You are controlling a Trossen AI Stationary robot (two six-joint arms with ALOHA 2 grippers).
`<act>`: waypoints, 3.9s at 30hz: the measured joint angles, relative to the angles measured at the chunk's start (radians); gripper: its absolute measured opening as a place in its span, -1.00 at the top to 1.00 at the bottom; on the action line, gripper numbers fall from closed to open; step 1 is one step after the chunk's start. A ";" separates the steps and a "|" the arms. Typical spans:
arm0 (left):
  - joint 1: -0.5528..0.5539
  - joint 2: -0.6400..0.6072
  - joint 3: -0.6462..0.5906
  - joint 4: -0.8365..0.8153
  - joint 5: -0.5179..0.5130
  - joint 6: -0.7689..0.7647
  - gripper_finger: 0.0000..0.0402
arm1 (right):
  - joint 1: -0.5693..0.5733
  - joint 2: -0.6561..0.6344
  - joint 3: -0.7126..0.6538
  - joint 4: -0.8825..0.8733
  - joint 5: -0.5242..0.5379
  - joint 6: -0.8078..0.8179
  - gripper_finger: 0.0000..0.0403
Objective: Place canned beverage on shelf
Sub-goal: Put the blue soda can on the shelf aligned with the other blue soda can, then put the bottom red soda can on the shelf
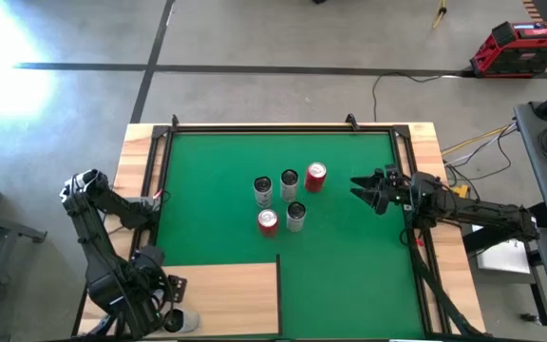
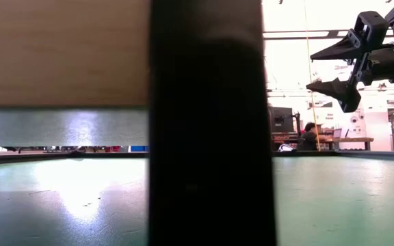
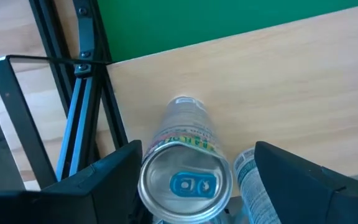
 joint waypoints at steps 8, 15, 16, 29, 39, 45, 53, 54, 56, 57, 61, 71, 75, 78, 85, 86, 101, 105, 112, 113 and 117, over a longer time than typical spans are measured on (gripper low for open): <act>0.000 0.010 -0.032 0.001 0.045 -0.024 -0.42 | 0.000 0.000 0.000 0.000 0.000 0.000 -0.58; 0.000 0.025 -0.032 0.000 0.079 -0.055 -0.41 | 0.000 0.000 0.000 0.000 0.000 0.000 -0.58; -0.001 0.028 -0.032 0.000 0.082 -0.056 -0.41 | 0.000 0.000 0.000 0.000 0.000 0.000 -0.58; -0.021 0.040 -0.032 0.027 0.101 -0.109 -0.12 | 0.000 0.000 0.000 0.000 0.000 0.000 -0.58; -0.061 0.040 -0.031 0.042 0.118 -0.179 -0.17 | 0.000 0.000 0.000 0.000 0.000 0.000 -0.58; -0.066 0.040 -0.031 0.041 0.117 -0.183 -0.16 | 0.000 0.000 0.000 0.000 0.000 0.000 -0.58; -0.067 0.040 -0.031 0.034 0.100 -0.164 -0.16 | 0.000 0.000 0.000 0.000 0.000 0.000 -0.58; -0.067 0.040 -0.031 0.031 0.095 -0.159 -0.16 | 0.000 0.000 0.000 0.000 0.000 0.000 -0.58; -0.067 0.040 -0.031 0.023 0.079 -0.145 -0.16 | 0.000 0.000 0.000 0.000 0.000 0.000 -0.58; -0.066 0.040 -0.031 0.022 0.077 -0.141 -0.16 | 0.000 0.000 0.000 0.000 0.000 0.000 -0.58; -0.065 0.040 -0.031 0.019 0.074 -0.138 -0.16 | 0.000 0.000 0.000 0.000 0.000 0.000 -0.58; -0.064 0.040 -0.032 0.010 0.055 -0.129 -0.16 | 0.000 0.000 0.000 0.000 0.000 0.000 -0.58; -0.064 0.040 -0.032 0.016 0.054 -0.128 -0.16 | 0.000 0.000 0.000 0.000 0.000 0.000 -0.58; -0.064 0.039 -0.032 0.019 0.052 -0.128 -0.17 | 0.000 0.000 0.000 0.000 0.000 0.000 -0.58; -0.064 0.040 -0.033 0.034 0.042 -0.105 -0.35 | 0.000 0.000 0.000 0.000 0.000 0.000 -0.58; -0.064 0.040 -0.033 0.032 0.040 -0.104 -0.38 | 0.000 0.000 0.000 0.000 0.000 0.000 -0.58; -0.039 0.007 -0.033 0.001 0.022 -0.068 -0.56 | 0.000 0.000 0.000 0.000 0.000 0.000 -0.58; 0.004 -0.011 -0.033 0.001 -0.016 -0.001 -0.56 | 0.000 0.000 0.000 0.000 0.000 0.000 -0.58; 0.175 -0.054 -0.033 0.001 -0.066 0.195 -0.56 | 0.000 0.000 0.000 0.000 0.000 0.000 -0.58; 0.208 -0.060 -0.033 0.000 -0.072 0.230 -0.56 | 0.000 0.000 0.000 0.000 0.000 0.000 -0.58; 0.351 -0.065 -0.023 0.012 -0.103 0.385 -0.56 | 0.000 0.000 0.000 0.000 0.000 0.000 -0.58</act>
